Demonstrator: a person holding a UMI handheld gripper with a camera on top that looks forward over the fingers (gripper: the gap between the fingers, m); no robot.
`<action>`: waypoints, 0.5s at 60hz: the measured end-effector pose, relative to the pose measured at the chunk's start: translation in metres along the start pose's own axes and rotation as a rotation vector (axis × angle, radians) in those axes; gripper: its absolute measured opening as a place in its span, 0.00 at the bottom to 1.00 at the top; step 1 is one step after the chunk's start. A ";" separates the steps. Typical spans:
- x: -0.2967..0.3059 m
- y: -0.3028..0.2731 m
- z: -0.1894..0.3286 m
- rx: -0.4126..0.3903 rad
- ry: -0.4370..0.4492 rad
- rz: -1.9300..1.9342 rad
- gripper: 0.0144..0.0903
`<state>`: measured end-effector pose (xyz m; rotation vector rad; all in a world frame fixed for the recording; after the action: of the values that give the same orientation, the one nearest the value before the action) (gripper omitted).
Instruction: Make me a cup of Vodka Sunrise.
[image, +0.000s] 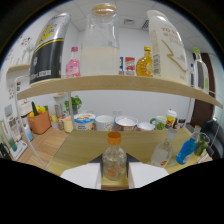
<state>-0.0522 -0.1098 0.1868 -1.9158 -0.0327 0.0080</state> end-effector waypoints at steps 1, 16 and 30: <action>0.000 0.000 -0.001 0.000 0.000 -0.004 0.28; -0.002 -0.030 -0.057 0.093 -0.020 0.004 0.28; -0.003 0.000 -0.095 0.070 -0.024 0.032 0.28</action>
<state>-0.0527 -0.1994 0.2186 -1.8460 -0.0179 0.0523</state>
